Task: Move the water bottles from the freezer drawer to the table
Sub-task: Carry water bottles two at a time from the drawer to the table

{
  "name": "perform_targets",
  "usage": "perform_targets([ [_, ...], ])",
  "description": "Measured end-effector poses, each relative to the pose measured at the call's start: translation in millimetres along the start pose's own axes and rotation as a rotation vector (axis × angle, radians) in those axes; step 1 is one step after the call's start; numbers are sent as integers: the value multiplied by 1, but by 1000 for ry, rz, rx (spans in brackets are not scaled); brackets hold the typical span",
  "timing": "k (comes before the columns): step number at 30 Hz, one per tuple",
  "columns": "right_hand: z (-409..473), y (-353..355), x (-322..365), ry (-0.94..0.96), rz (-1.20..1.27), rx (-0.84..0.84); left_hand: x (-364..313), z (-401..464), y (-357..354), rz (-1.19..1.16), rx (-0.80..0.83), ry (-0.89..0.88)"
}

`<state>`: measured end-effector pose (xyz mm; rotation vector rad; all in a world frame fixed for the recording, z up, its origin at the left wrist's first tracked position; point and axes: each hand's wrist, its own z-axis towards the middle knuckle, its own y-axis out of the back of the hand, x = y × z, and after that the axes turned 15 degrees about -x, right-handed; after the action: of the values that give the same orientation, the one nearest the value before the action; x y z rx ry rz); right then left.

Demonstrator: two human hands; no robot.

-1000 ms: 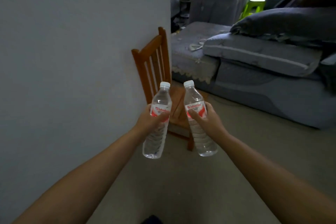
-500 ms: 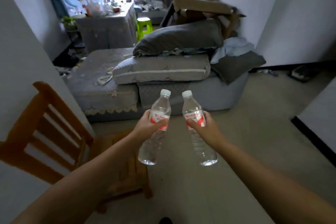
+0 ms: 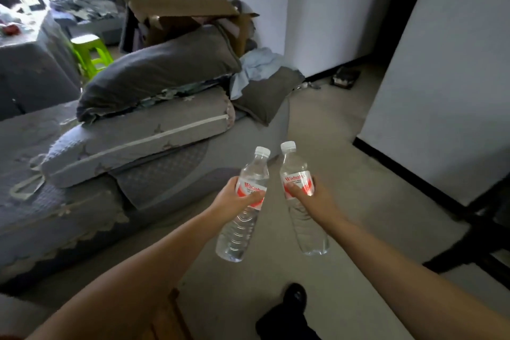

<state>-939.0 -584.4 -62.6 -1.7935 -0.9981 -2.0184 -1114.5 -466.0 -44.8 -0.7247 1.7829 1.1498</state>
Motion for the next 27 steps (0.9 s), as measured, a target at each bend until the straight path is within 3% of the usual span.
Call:
perform_targets([
  [7, 128, 32, -18, -17, -3, -122, -65, 111, -80, 79, 76, -95],
  [15, 273, 65, -22, -28, 16, -143, -139, 230, -155, 37, 99, -128],
  [22, 347, 122, -55, -118, -44, -294, -186, 308, -252, 133, 286, -227],
  [27, 405, 170, -71, -174, -73, -440, -226, 360, -337, 71, 453, -266],
])
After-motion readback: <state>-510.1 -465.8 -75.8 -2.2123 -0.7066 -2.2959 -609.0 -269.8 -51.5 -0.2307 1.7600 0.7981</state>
